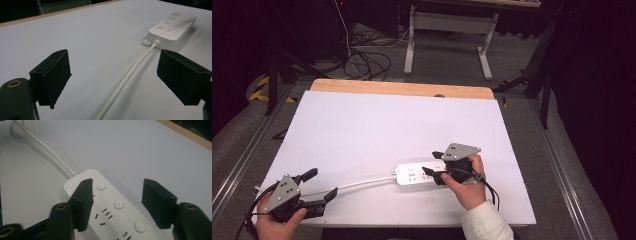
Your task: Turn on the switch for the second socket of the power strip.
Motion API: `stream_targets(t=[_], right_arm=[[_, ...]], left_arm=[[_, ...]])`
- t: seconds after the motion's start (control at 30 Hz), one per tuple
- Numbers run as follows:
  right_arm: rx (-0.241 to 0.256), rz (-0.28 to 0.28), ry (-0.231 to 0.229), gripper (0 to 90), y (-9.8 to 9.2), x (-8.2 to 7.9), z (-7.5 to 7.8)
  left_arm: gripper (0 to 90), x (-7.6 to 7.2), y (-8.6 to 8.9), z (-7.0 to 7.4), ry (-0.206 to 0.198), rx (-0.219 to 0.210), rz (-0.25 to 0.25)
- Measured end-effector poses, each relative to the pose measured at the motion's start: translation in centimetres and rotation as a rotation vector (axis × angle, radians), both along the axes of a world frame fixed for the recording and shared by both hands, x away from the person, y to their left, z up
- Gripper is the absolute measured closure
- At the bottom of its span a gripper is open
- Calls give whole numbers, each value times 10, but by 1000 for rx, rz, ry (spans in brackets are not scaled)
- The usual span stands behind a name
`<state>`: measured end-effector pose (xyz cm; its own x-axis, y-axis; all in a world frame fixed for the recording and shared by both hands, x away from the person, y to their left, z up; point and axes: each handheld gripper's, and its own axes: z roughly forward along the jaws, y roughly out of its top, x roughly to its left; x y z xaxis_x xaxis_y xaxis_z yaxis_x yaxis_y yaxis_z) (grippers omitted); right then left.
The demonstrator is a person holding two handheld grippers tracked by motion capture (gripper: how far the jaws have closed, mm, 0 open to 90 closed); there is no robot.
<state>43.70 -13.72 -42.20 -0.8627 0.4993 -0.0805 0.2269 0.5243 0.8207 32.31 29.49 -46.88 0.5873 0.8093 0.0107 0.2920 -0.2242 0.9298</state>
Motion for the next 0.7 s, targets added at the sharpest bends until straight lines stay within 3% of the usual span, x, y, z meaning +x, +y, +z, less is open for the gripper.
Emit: stream_targets(t=[0.03,0.07,0.1,0.2,0.3,0.7], right_arm=[[0,0,0,465,0,0,0],[0,34,2,603,-1,2,-1],[0,34,2,603,-1,2,-1],[-5,73,12,822,1,7,-7],[-3,73,15,900,3,9,-10],[-28,30,71,900,12,21,-24]], left_arm=[[123,0,0,0,1,1,0],[123,0,0,0,1,1,1],[123,0,0,0,2,0,0],[123,0,0,0,0,10,-3],[123,0,0,0,0,11,-5],[125,0,0,-1,5,2,-1]])
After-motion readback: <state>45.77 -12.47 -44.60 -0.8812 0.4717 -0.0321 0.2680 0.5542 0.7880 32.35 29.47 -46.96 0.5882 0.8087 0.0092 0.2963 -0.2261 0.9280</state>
